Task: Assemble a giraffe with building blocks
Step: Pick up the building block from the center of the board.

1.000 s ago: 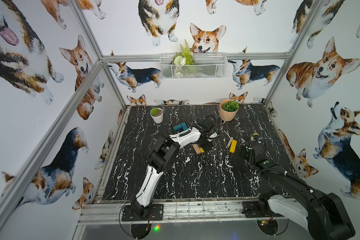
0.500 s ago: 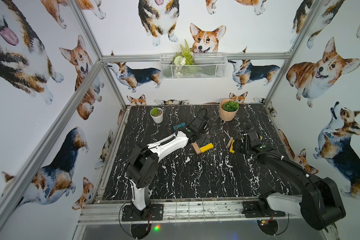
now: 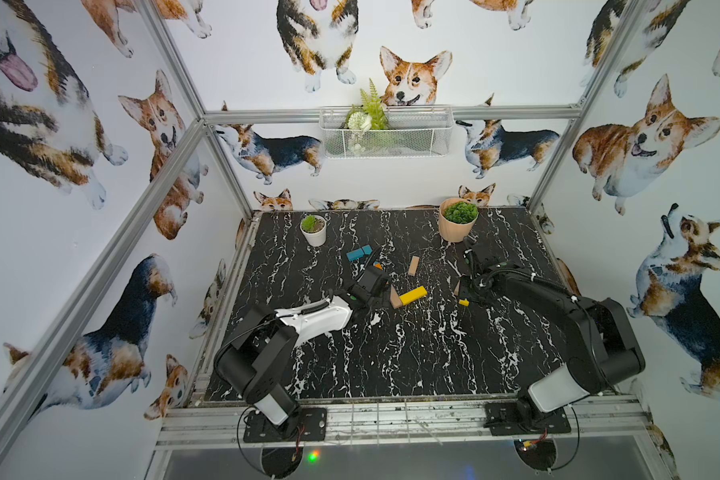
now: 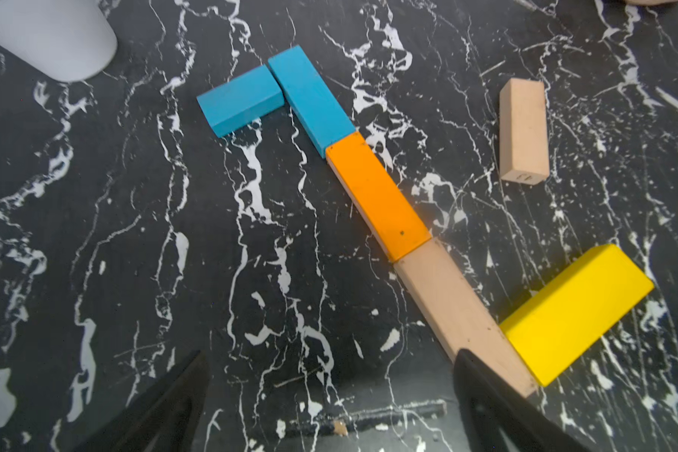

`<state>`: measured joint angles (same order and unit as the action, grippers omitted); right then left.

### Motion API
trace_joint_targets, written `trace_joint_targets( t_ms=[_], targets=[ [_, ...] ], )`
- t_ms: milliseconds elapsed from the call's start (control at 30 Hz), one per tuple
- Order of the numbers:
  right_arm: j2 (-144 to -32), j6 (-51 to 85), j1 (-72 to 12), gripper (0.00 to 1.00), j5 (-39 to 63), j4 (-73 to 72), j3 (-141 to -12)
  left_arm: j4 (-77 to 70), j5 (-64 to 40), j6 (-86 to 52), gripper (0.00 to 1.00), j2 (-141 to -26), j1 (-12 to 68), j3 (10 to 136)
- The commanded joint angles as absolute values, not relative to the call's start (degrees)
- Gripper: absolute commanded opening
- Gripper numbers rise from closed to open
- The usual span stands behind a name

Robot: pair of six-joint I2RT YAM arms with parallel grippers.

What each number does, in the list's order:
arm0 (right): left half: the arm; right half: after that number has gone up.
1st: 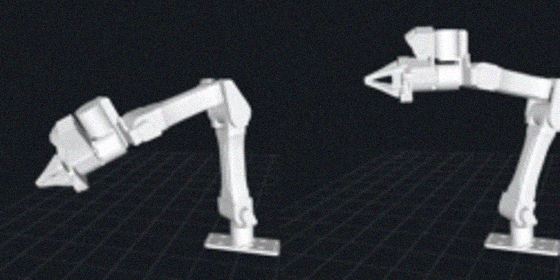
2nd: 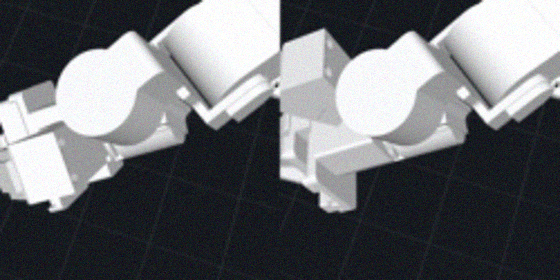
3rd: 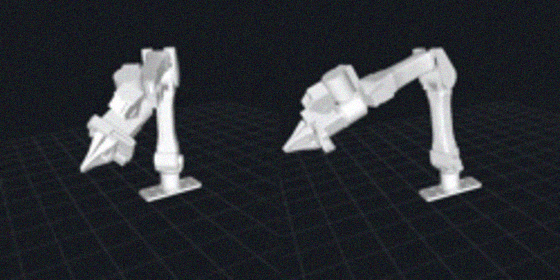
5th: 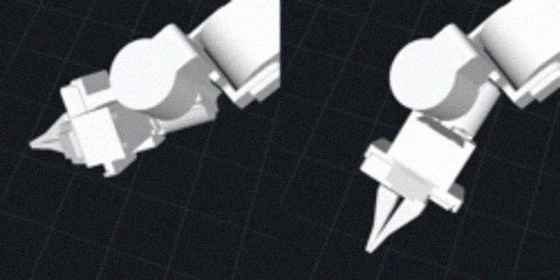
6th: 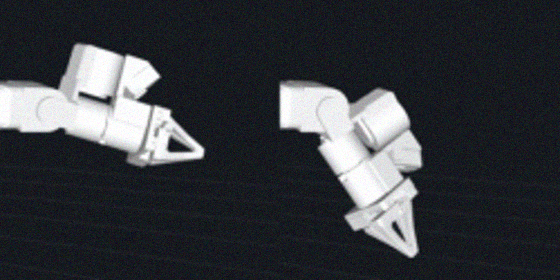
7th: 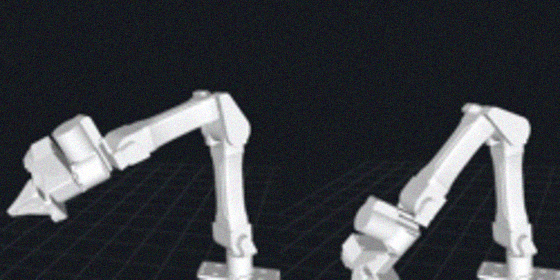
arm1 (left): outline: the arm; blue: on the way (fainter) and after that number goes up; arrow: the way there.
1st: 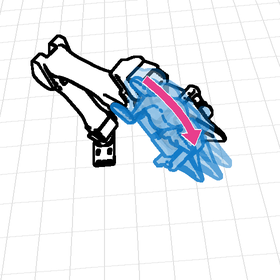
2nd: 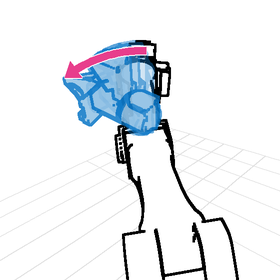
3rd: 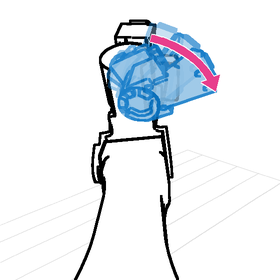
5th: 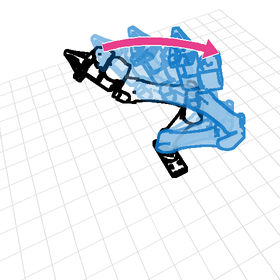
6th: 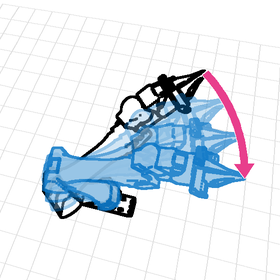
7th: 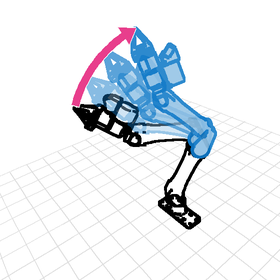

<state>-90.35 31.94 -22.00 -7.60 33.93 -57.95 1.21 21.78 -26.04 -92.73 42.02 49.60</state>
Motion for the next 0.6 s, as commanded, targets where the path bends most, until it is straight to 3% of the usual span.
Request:
trace_joint_targets(
  t_ms=[0,400,567],
  targets=[
    [-92.84,32.31,-21.98,0.55,-10.28,37.24,-59.95,-8.29,16.30,-27.87,1.00,-92.11,42.08,46.28],
    [-103.12,34.68,-22.50,0.54,-9.67,36.22,-66.38,-13.37,15.68,-26.61,1.00,-86.61,42.29,41.83],
    [-109.18,36.15,-23.18,0.46,-8.64,36.96,-71.50,-14.49,14.00,-26.53,1.00,-86.74,42.29,41.62]
  ],
)
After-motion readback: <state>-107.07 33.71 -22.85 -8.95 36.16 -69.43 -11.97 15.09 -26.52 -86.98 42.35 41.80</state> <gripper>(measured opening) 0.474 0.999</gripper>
